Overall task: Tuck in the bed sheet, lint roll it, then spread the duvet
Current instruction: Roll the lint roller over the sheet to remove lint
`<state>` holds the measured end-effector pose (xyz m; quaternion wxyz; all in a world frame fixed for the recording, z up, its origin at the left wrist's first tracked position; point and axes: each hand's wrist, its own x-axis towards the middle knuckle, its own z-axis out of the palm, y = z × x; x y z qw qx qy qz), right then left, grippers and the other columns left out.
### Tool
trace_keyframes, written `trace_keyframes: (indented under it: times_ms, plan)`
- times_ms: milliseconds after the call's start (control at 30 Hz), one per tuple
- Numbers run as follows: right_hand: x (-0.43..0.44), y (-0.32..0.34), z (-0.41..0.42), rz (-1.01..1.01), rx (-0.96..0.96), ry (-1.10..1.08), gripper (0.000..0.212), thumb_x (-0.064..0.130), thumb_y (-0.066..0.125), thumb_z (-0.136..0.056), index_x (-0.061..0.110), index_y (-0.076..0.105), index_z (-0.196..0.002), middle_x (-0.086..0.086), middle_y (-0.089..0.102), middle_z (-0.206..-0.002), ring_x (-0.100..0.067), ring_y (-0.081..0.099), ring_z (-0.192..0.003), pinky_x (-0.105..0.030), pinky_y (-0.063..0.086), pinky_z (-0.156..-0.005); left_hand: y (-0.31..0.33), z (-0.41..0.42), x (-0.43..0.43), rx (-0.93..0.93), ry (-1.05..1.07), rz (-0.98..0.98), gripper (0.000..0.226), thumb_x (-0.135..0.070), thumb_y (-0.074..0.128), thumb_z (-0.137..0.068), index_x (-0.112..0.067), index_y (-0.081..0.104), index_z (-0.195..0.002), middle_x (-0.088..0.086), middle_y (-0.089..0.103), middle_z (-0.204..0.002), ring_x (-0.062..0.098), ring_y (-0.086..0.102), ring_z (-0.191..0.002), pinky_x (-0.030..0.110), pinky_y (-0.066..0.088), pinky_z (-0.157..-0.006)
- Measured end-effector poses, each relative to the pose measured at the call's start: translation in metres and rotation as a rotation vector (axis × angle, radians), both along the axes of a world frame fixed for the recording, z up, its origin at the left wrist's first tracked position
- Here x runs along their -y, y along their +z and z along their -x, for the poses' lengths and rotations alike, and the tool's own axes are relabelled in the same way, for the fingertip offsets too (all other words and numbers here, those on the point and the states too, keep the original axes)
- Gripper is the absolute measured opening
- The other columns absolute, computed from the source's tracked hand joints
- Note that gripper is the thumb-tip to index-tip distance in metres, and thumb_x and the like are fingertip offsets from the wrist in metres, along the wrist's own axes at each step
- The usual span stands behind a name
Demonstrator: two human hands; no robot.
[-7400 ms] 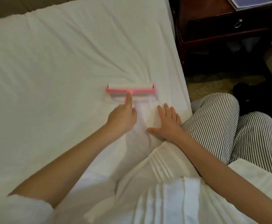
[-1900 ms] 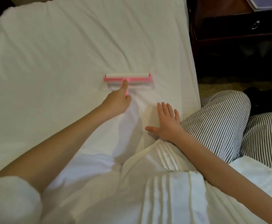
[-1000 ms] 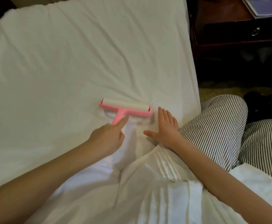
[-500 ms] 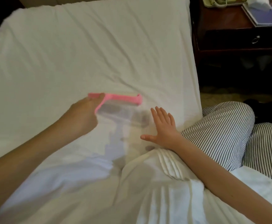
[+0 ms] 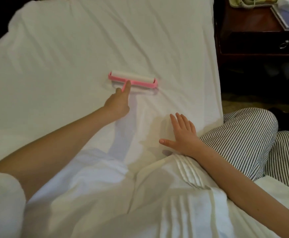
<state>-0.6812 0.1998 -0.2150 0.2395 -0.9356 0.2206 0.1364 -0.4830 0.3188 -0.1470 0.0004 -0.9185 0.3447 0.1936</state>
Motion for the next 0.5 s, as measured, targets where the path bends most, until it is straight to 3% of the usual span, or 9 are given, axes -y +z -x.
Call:
trace_keyframes:
  times_ms: [133, 200, 267, 367, 500]
  plan:
    - [0.000, -0.002, 0.001, 0.003, -0.028, 0.012, 0.096, 0.064, 0.043, -0.086, 0.016, -0.010, -0.150, -0.007, -0.017, -0.157, -0.021, -0.015, -0.144, -0.038, -0.007, -0.115, 0.025, 0.023, -0.025, -0.001, -0.030, -0.140, 0.076, -0.009, 0.043, -0.091, -0.019, -0.001, -0.151, 0.019, 0.046, -0.130, 0.031, 0.057, -0.097, 0.033, 0.044, -0.070]
    - [0.000, -0.002, -0.002, 0.002, -0.038, 0.020, 0.095, 0.063, 0.044, -0.087, 0.019, -0.012, -0.149, -0.006, -0.022, -0.156, -0.022, -0.015, -0.144, -0.039, -0.006, -0.115, 0.049, 0.037, -0.049, -0.051, -0.063, -0.281, 0.067, -0.019, 0.041, -0.094, -0.020, 0.004, -0.150, 0.016, 0.052, -0.124, 0.019, 0.061, -0.069, 0.027, 0.047, -0.064]
    - [-0.001, -0.001, -0.004, 0.010, -0.022, 0.036, 0.094, 0.063, 0.044, -0.087, 0.023, -0.014, -0.149, -0.003, -0.025, -0.155, -0.022, -0.013, -0.145, -0.040, -0.005, -0.115, 0.061, 0.055, -0.068, -0.140, -0.105, -0.423, 0.063, -0.026, 0.037, -0.096, -0.020, 0.004, -0.149, 0.014, 0.055, -0.112, 0.010, 0.051, -0.041, 0.025, 0.049, -0.058]
    - [-0.003, -0.001, -0.008, 0.026, -0.037, 0.072, 0.091, 0.062, 0.043, -0.088, 0.026, -0.015, -0.148, -0.002, -0.025, -0.155, -0.021, -0.015, -0.144, -0.040, -0.006, -0.115, 0.057, 0.058, -0.066, -0.163, -0.096, -0.410, 0.062, -0.024, 0.034, -0.097, -0.018, 0.002, -0.150, 0.016, 0.055, -0.116, 0.011, 0.049, -0.038, 0.028, 0.049, -0.058]
    - [-0.003, -0.002, -0.011, 0.035, -0.090, 0.103, 0.088, 0.061, 0.039, -0.090, 0.023, -0.016, -0.148, -0.001, -0.025, -0.155, -0.019, -0.019, -0.143, -0.039, -0.010, -0.115, 0.047, 0.013, -0.015, -0.086, -0.033, -0.213, 0.065, -0.019, 0.036, -0.097, -0.019, 0.000, -0.151, 0.019, 0.042, -0.141, 0.014, 0.050, -0.047, 0.026, 0.045, -0.052]
